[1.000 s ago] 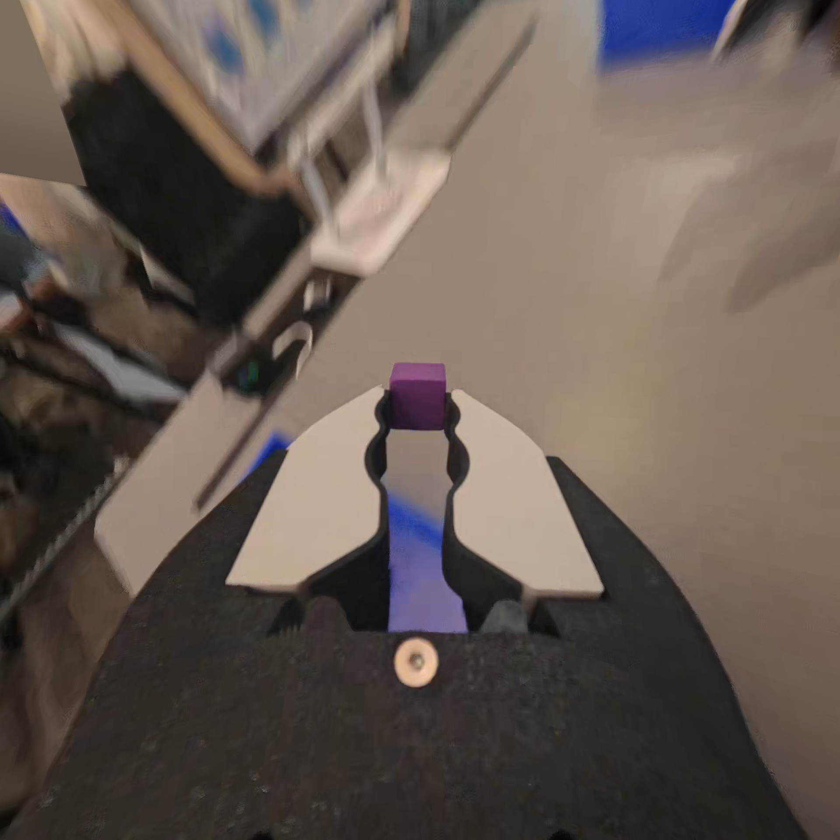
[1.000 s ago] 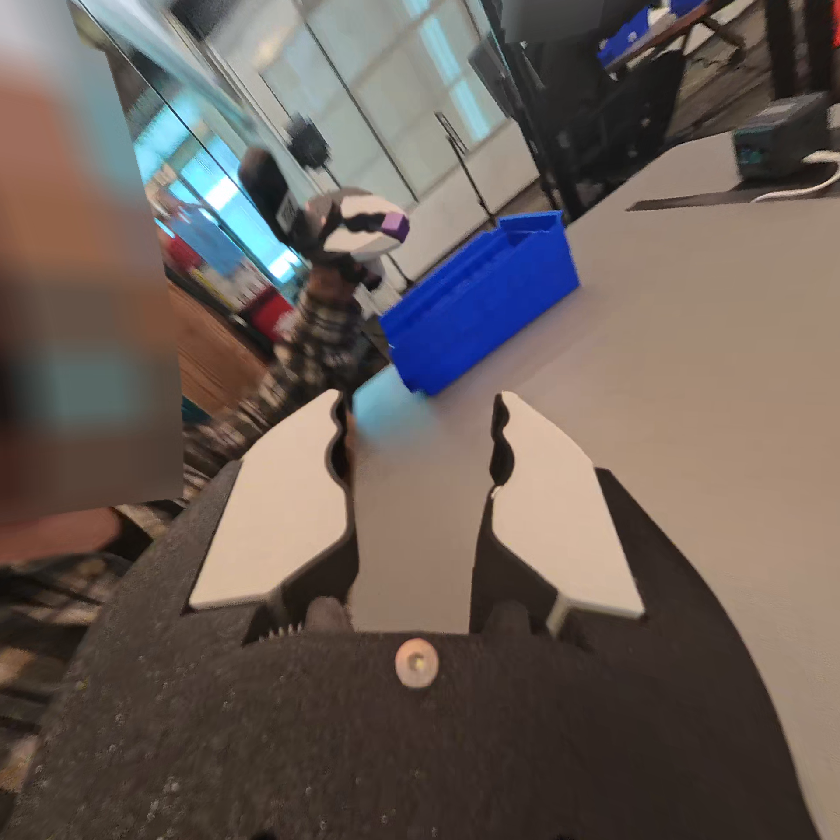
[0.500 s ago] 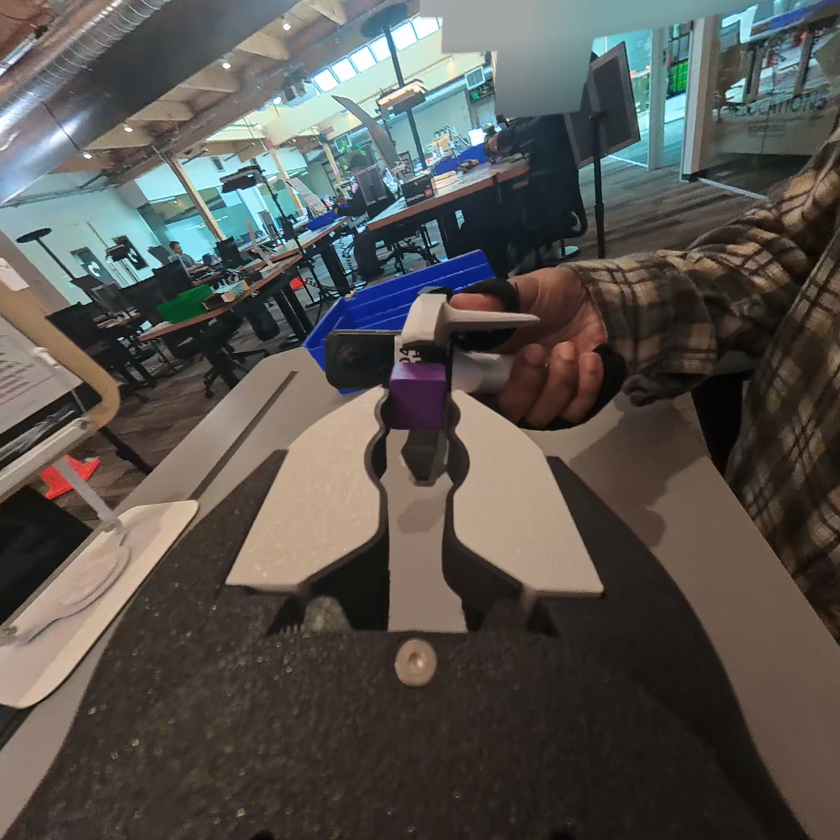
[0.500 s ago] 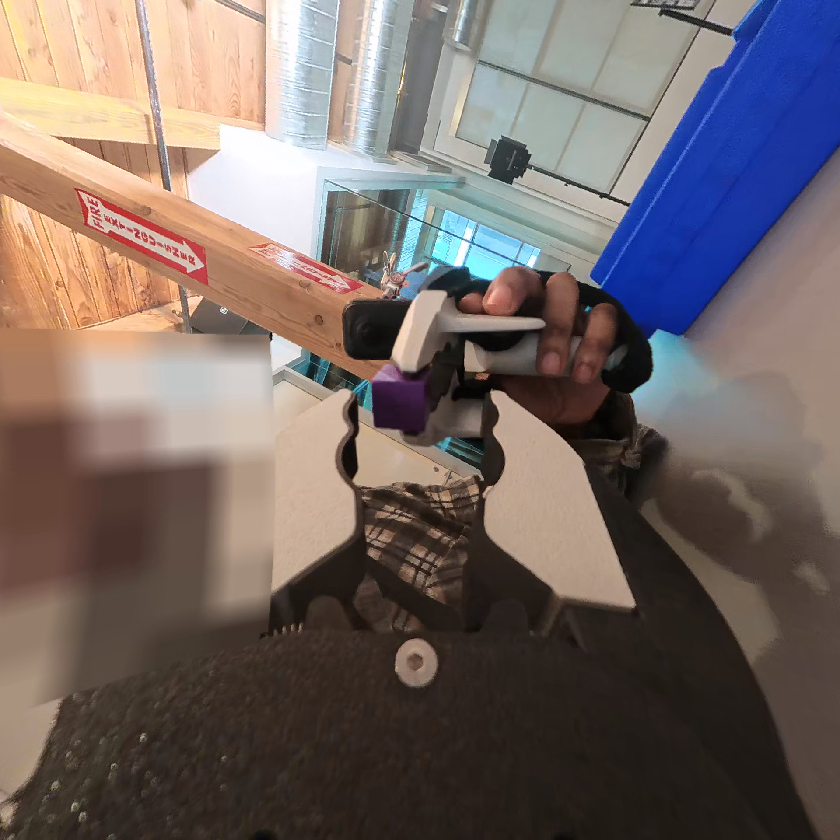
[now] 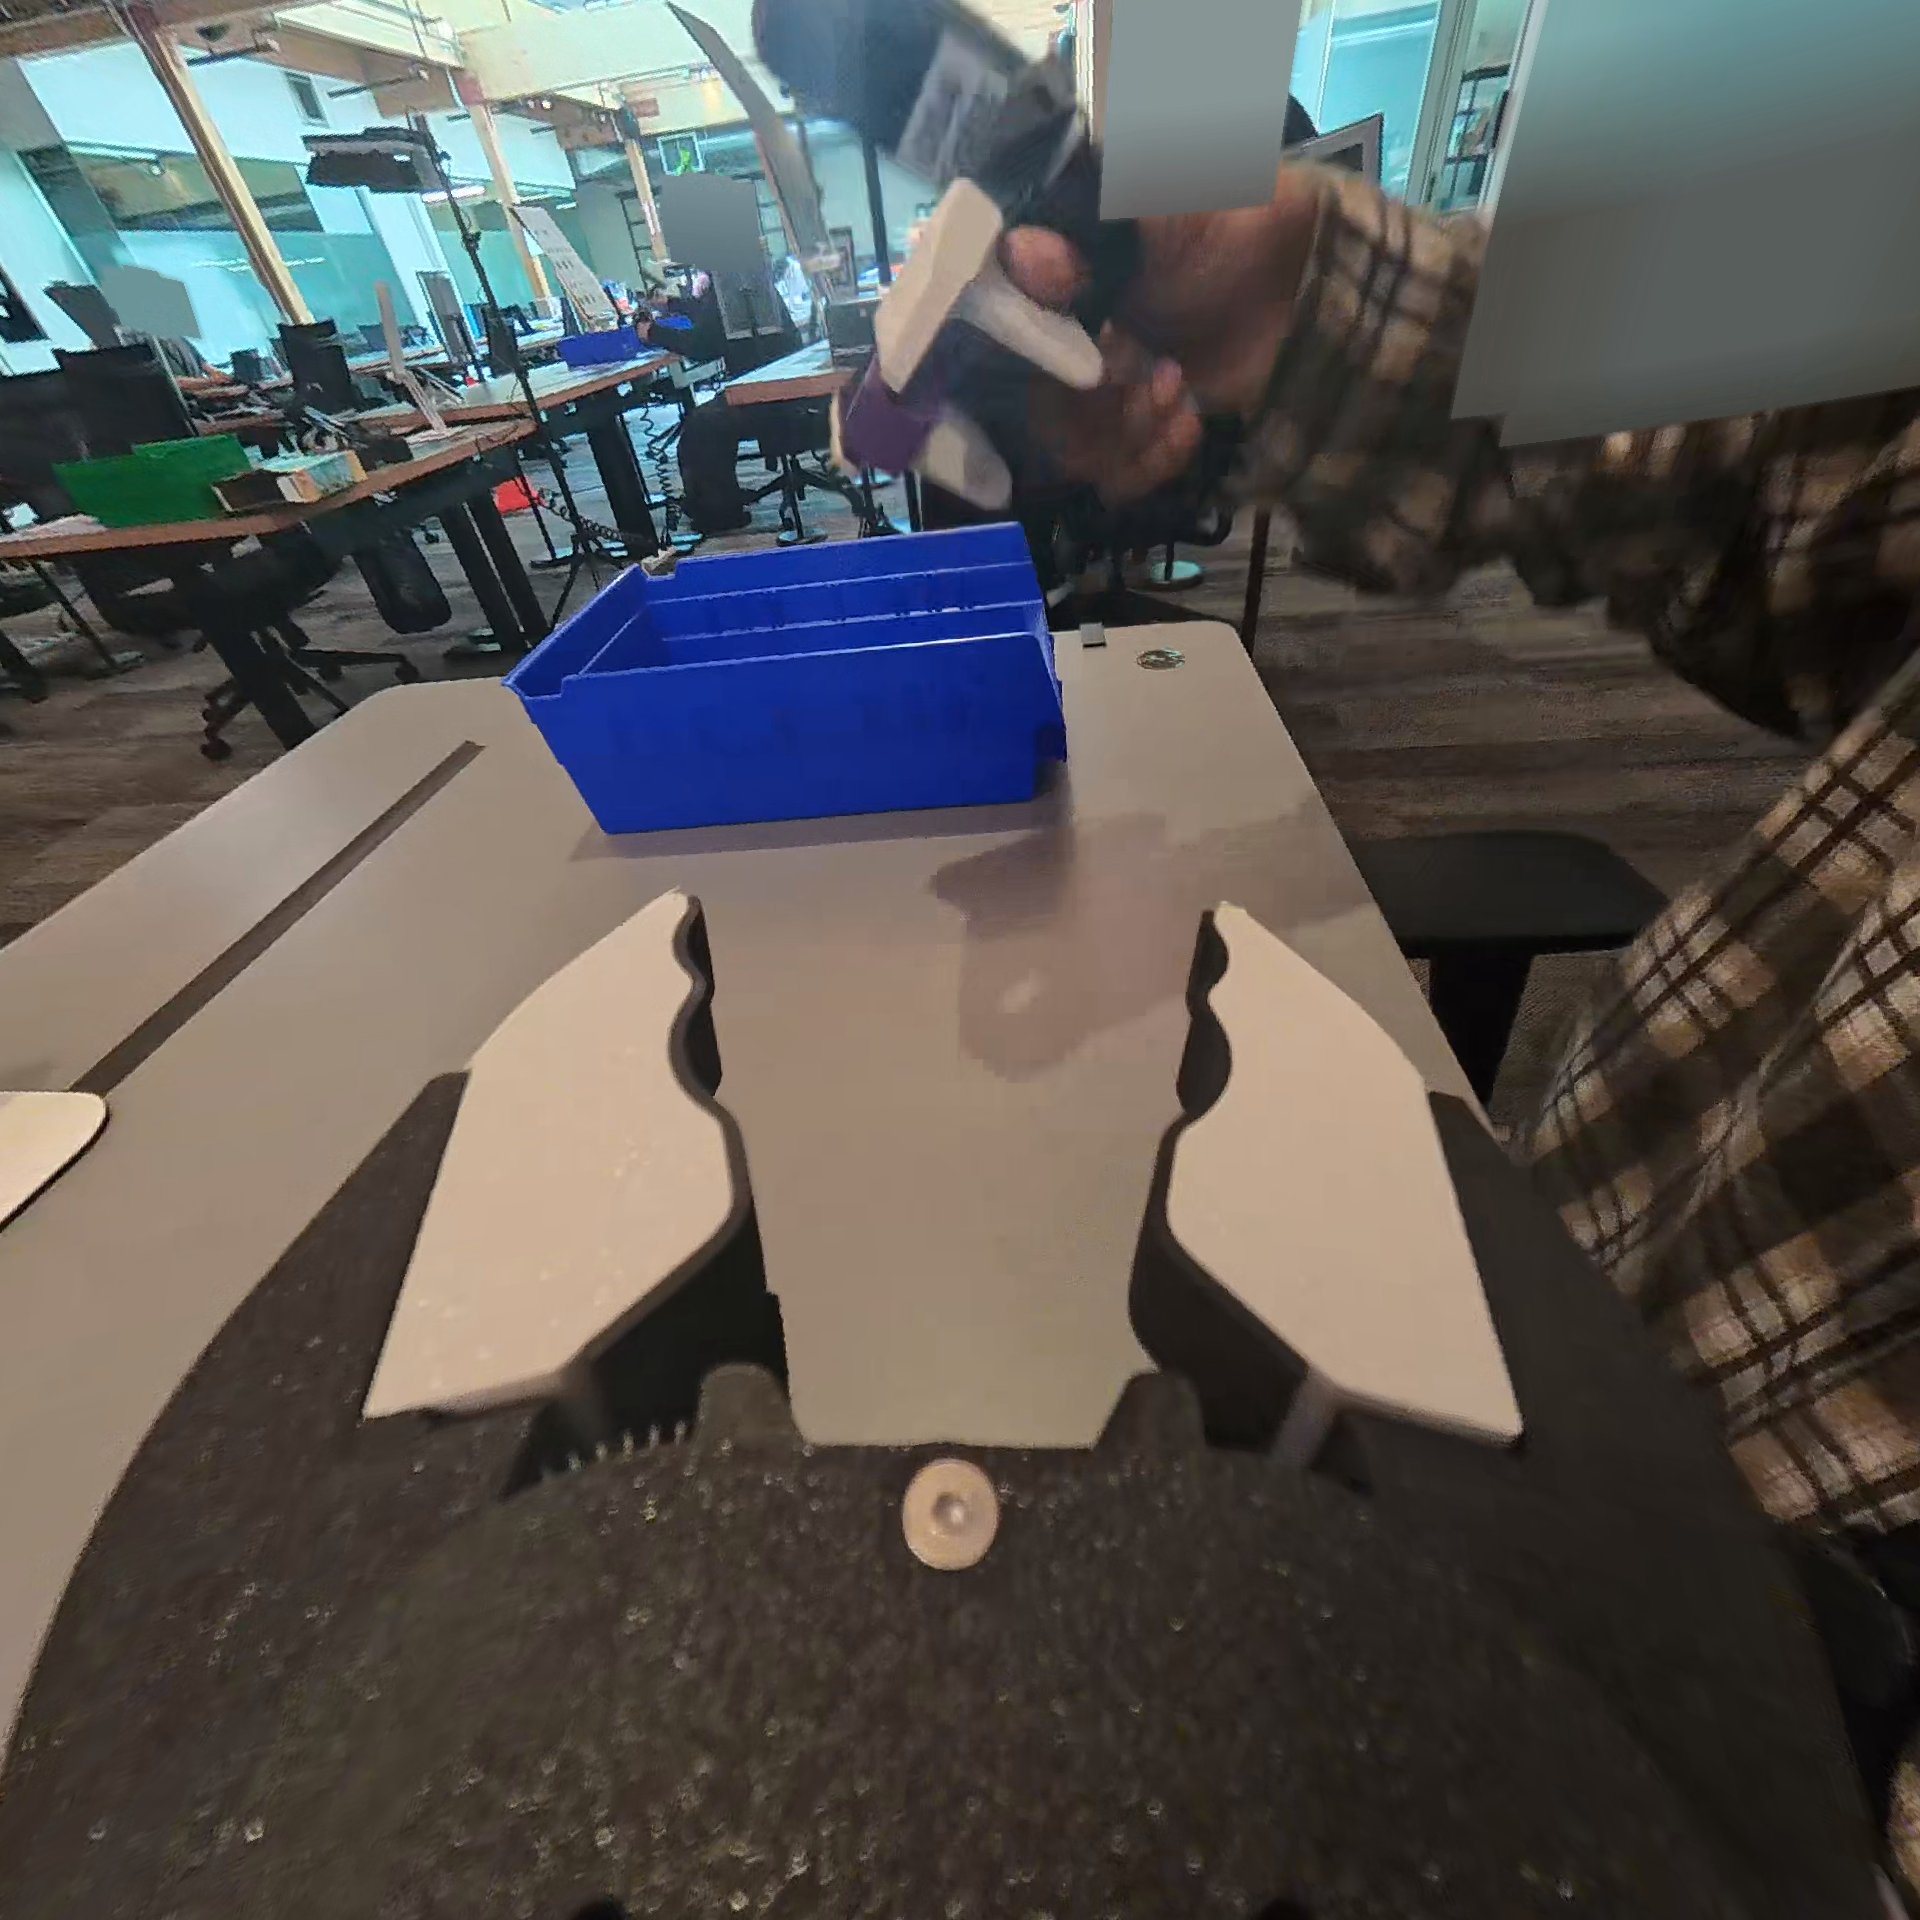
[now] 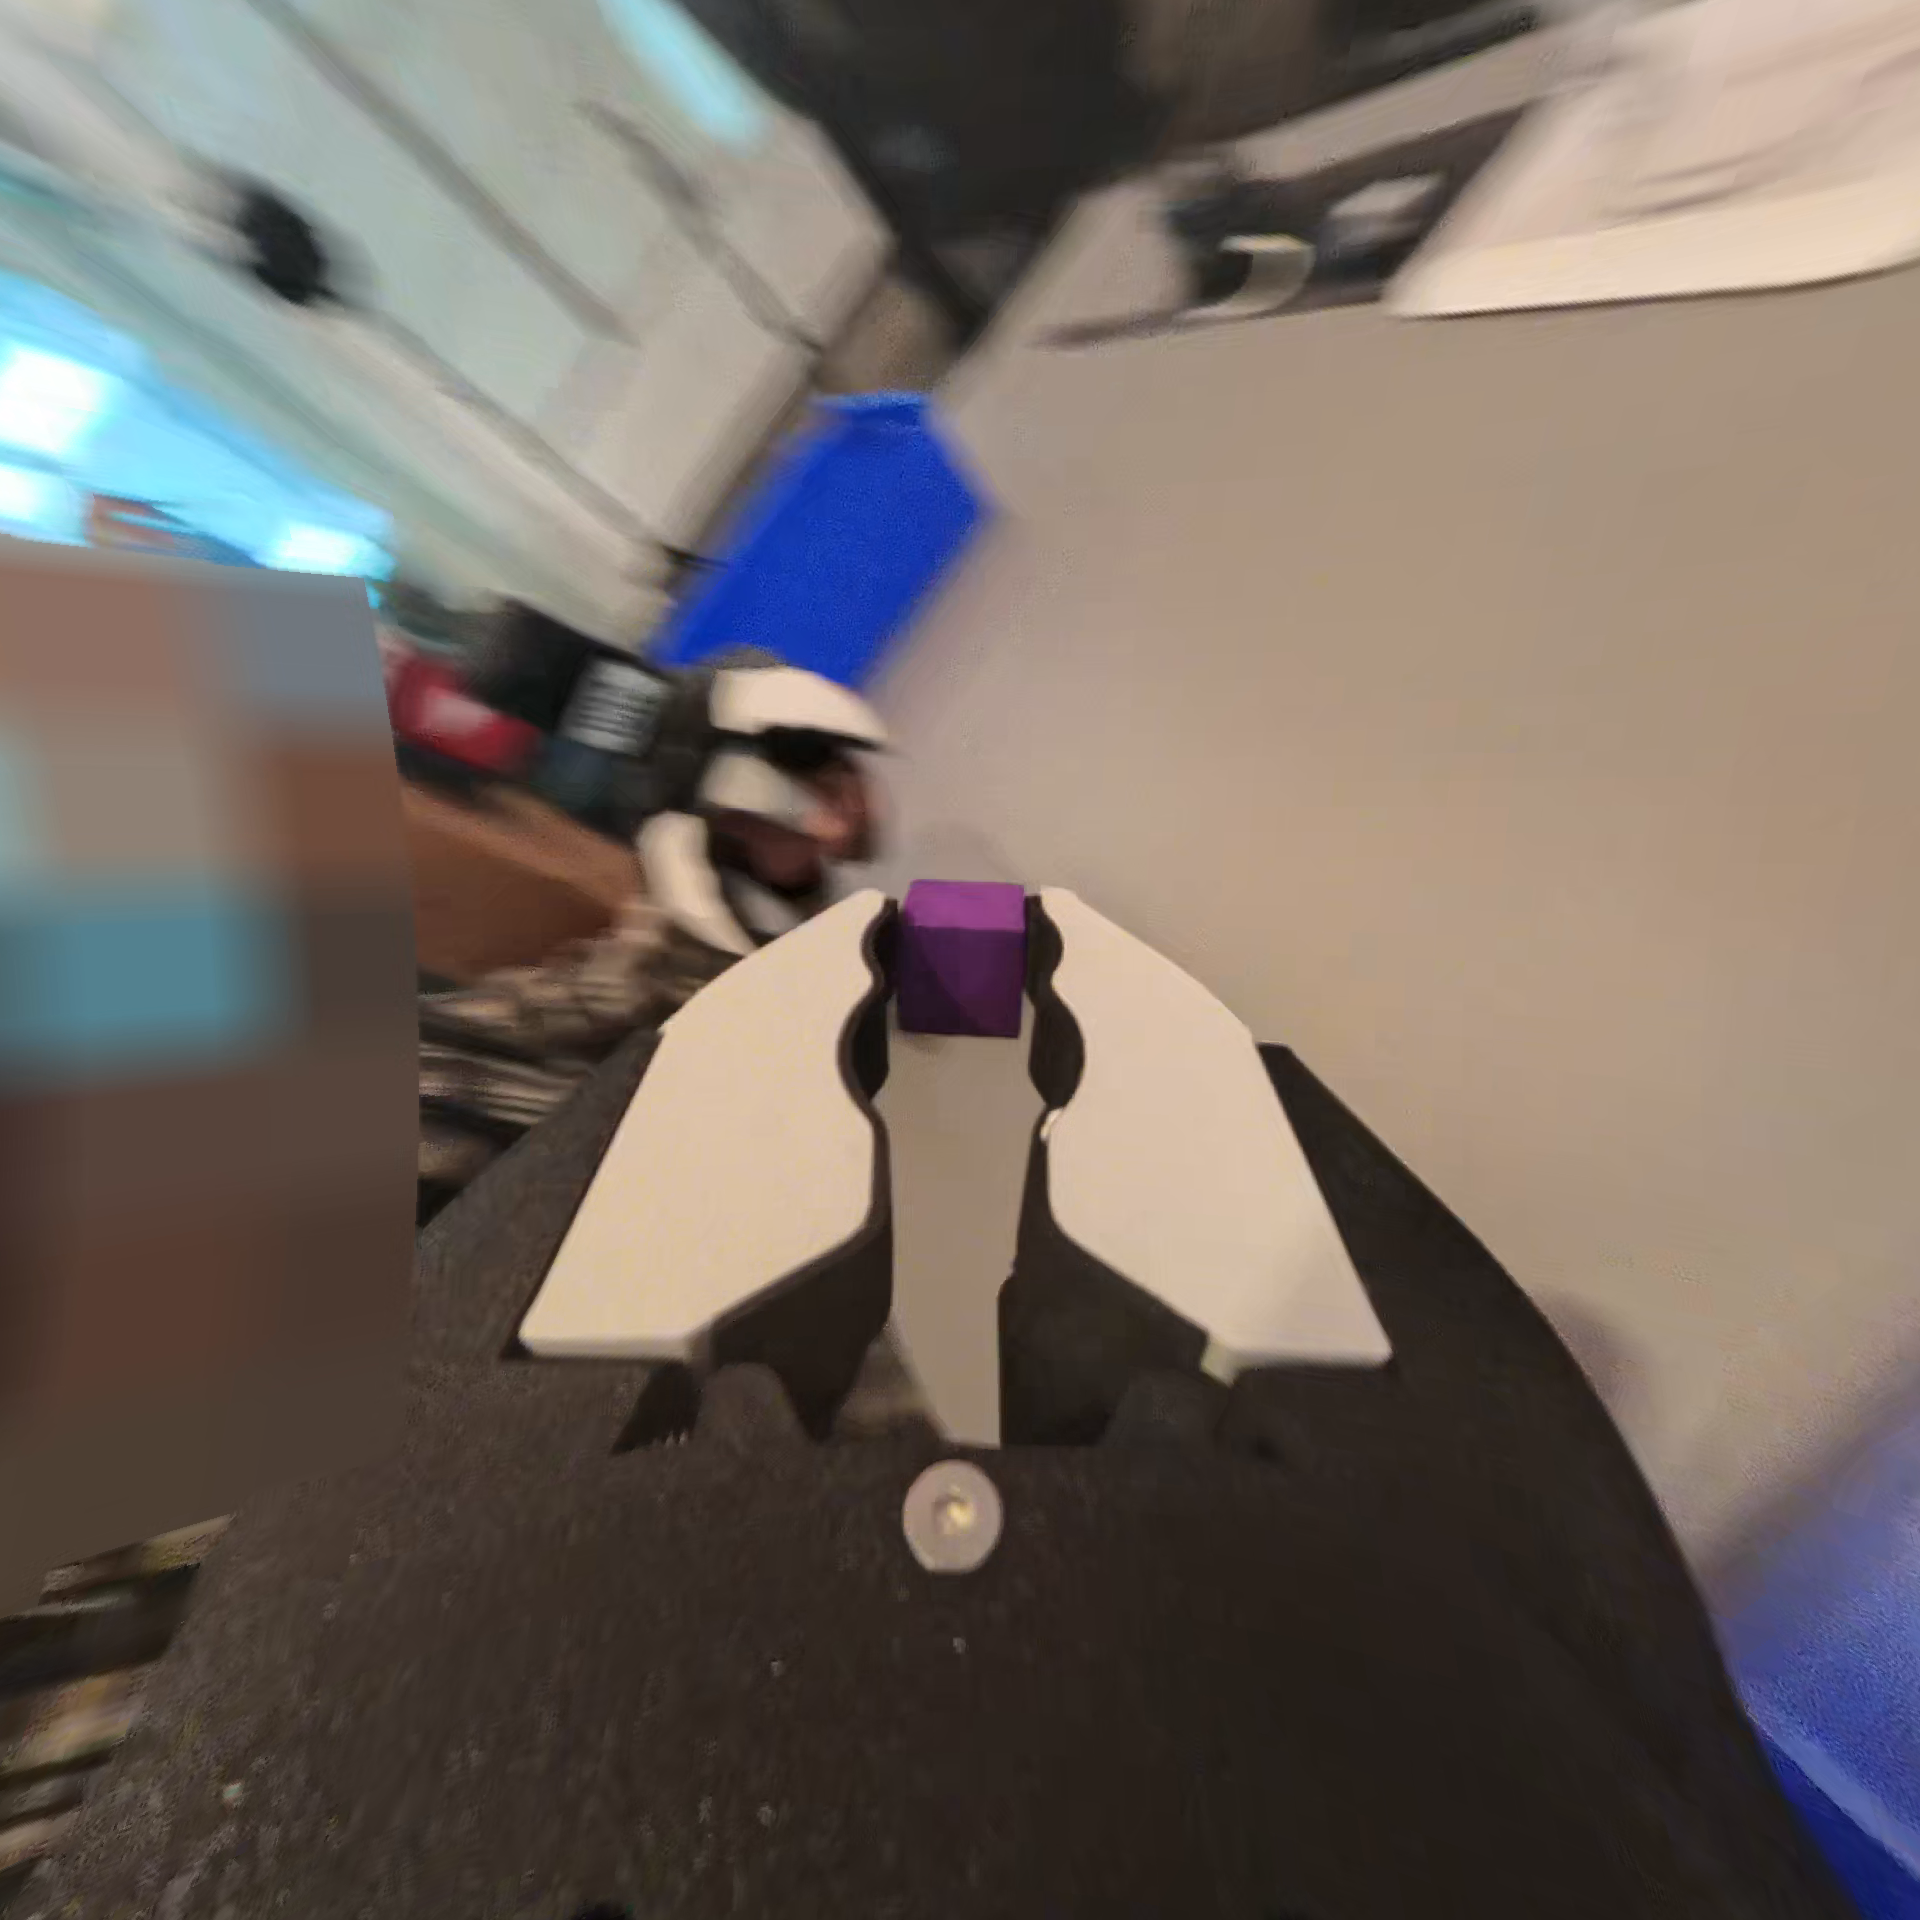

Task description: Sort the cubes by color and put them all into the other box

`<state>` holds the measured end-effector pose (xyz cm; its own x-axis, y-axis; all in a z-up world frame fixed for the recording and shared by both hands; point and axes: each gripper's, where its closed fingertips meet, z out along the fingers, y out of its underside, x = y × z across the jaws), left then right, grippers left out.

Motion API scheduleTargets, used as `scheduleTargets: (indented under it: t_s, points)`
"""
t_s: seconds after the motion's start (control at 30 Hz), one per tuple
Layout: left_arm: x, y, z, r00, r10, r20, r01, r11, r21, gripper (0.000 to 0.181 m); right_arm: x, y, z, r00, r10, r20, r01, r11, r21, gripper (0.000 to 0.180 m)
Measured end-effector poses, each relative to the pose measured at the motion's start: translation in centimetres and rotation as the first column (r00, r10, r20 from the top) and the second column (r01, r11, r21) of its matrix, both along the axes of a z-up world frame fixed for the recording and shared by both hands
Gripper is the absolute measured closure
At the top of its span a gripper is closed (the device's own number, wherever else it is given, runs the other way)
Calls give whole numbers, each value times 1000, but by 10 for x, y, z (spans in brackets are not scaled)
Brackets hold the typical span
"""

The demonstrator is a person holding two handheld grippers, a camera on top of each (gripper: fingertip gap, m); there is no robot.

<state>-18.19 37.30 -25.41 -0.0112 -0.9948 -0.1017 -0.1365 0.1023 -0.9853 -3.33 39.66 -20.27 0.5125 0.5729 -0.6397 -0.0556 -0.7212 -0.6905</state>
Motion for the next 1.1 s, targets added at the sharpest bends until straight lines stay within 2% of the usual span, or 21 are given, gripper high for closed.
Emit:
scheduleTargets:
  t_s: [0.03,0.1,0.17,0.3,0.43,0.77,1.1]
  points:
    - [0,1,-1,1000,-1,6,1,1000,0,94,38,6,-4,983,-89,159,88,996,16,157]
    - [0,4,-5,1000,-1,17,1,1000,-7,99,112,13,-16,885,-231,404,241,970,27,157]
    - [-1,7,-8,999,5,33,-5,1000,-12,107,170,10,-37,773,-278,571,352,936,-21,157]
    - [-3,6,-10,998,4,59,-3,1000,-24,113,216,-6,-92,669,-182,720,420,892,-165,157]
    - [-4,5,-13,998,-2,57,4,1000,-25,116,235,-10,-131,612,-108,784,453,860,-235,157]
    - [-3,2,-22,1000,-21,12,21,999,-25,120,236,-3,-179,614,-9,790,464,813,-352,156]
    - [-2,-2,-23,999,-45,7,45,999,-27,124,272,-24,-198,467,122,876,569,717,-403,156]
